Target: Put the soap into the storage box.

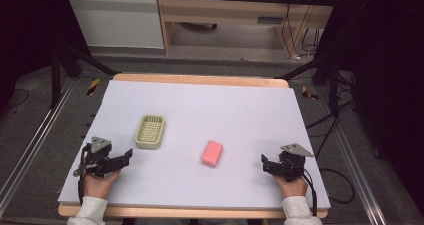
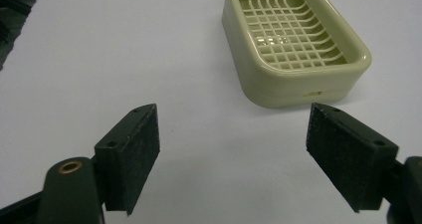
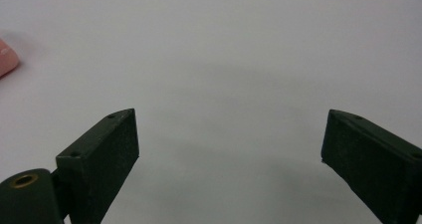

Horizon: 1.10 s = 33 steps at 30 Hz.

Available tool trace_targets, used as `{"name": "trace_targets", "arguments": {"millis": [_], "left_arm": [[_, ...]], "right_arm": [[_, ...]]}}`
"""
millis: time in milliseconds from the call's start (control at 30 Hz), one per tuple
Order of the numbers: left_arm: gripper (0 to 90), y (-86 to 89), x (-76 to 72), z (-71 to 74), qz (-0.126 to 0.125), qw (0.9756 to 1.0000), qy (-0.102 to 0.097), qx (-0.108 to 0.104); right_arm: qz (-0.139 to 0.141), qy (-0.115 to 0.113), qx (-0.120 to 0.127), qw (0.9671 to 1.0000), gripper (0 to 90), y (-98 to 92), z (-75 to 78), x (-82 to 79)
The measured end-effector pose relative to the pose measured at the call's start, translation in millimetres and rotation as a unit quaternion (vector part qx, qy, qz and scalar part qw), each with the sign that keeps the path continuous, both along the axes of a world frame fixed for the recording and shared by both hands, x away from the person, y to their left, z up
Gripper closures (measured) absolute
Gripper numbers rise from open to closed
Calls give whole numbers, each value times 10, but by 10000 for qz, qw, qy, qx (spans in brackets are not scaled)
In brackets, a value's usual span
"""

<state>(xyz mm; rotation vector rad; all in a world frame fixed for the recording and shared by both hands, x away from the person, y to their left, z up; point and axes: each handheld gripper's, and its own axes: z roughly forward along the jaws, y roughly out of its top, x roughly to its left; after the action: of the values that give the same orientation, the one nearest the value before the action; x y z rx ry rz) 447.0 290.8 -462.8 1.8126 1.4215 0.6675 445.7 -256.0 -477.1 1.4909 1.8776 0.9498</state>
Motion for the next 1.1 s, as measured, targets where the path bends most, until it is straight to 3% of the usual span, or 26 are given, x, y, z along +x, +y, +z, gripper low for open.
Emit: {"name": "trace_targets", "arguments": {"millis": [1100], "left_arm": [[201, -267, -88, 142, -435, 9989, -105, -152]], "right_arm": [[-4, -14, 5, 10000, 80, 2, 7, -12]]}}
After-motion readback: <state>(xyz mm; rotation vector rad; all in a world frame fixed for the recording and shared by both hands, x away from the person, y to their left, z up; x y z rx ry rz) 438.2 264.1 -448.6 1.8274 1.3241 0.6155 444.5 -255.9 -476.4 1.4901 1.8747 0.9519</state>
